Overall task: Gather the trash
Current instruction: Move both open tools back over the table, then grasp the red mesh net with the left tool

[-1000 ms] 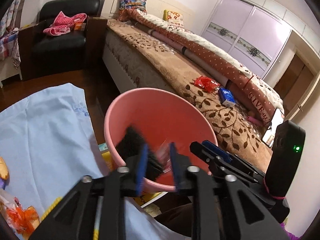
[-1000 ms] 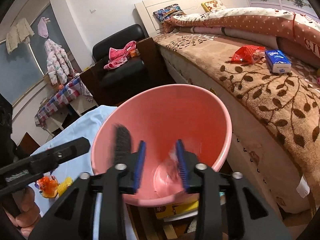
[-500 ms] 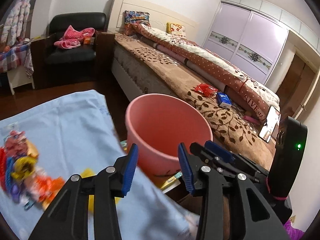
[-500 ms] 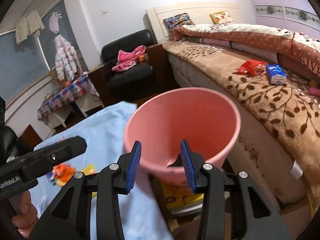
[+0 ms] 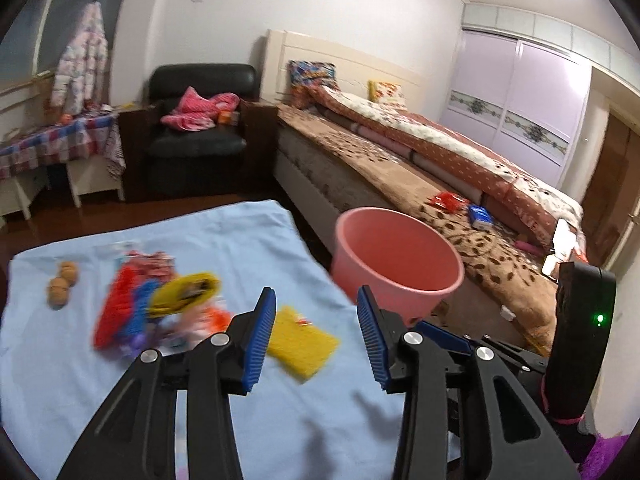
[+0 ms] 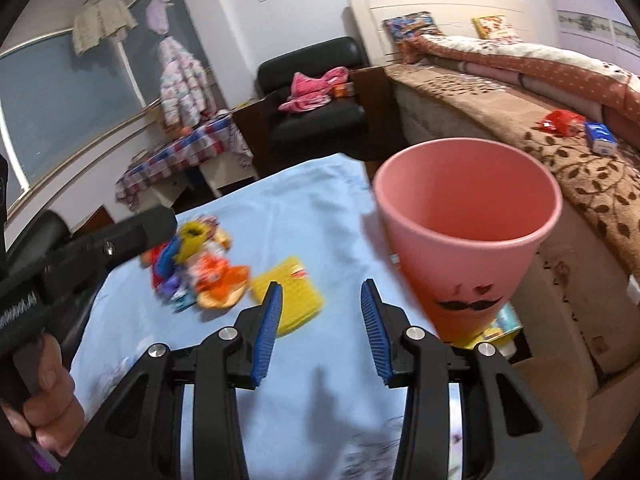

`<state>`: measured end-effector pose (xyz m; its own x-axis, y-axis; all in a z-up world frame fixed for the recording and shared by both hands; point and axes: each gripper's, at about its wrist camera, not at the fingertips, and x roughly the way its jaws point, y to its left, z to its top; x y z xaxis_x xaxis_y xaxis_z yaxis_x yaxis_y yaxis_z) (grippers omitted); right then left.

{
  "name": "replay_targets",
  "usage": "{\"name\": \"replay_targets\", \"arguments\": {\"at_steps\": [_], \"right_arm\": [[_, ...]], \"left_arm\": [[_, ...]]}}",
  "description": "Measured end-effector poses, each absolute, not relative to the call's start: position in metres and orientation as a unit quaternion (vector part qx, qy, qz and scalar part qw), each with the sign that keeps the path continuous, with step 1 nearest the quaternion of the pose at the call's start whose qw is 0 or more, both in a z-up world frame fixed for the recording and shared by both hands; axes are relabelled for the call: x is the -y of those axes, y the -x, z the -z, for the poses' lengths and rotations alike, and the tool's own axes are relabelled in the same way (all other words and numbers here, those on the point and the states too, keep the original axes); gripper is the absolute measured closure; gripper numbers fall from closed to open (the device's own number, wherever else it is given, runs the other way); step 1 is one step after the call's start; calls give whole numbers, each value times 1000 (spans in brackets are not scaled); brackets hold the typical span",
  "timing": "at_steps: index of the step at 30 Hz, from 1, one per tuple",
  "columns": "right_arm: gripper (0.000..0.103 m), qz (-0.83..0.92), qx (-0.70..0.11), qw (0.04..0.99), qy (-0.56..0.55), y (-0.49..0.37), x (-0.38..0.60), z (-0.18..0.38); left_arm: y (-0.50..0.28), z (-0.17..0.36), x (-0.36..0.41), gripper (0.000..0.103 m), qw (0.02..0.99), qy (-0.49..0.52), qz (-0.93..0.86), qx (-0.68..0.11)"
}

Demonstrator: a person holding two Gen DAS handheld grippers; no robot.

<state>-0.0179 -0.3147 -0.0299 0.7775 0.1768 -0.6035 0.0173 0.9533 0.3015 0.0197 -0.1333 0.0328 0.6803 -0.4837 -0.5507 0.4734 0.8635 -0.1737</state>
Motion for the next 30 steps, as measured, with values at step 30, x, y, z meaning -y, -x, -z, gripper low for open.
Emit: {"name": "replay_targets", "arguments": {"at_steps": [30], "right_arm": [[61, -149, -385, 900, -139, -4, 272, 54]], "left_arm": [[-103, 9, 20, 59, 926, 91, 96, -354]]}}
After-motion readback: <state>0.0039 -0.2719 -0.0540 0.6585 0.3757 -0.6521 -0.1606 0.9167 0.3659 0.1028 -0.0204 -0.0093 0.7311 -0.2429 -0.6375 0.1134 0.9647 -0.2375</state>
